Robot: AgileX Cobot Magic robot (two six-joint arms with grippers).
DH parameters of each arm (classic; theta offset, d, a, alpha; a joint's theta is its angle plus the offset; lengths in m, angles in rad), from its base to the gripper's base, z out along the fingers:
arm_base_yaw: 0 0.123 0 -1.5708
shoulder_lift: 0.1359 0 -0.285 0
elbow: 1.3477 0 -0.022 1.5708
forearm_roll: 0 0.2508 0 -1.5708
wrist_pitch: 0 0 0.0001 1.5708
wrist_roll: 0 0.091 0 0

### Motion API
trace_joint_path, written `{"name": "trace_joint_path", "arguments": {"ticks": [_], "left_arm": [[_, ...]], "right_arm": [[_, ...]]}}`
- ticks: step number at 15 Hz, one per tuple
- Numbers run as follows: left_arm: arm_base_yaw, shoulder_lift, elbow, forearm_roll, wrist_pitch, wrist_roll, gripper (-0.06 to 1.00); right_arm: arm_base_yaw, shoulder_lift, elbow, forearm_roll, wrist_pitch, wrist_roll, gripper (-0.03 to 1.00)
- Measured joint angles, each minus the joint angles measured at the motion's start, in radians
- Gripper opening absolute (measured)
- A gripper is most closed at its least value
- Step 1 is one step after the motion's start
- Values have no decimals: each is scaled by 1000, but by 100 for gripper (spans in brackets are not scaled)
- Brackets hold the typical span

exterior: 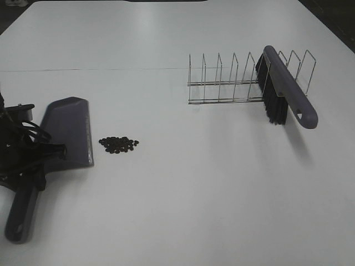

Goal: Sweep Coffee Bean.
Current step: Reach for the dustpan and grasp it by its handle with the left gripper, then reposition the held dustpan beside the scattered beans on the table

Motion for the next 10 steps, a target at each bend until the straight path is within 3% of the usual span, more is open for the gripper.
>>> {"name": "trace_joint_path", "arguments": {"ticks": [5, 10], "left_arm": [[0, -4, 0, 39, 9, 70, 33], [0, -109, 1, 245, 108, 86, 33]], "right_arm": [[0, 0, 0, 0, 0, 0, 76], [0, 26, -35, 2, 6, 10, 76]]}}
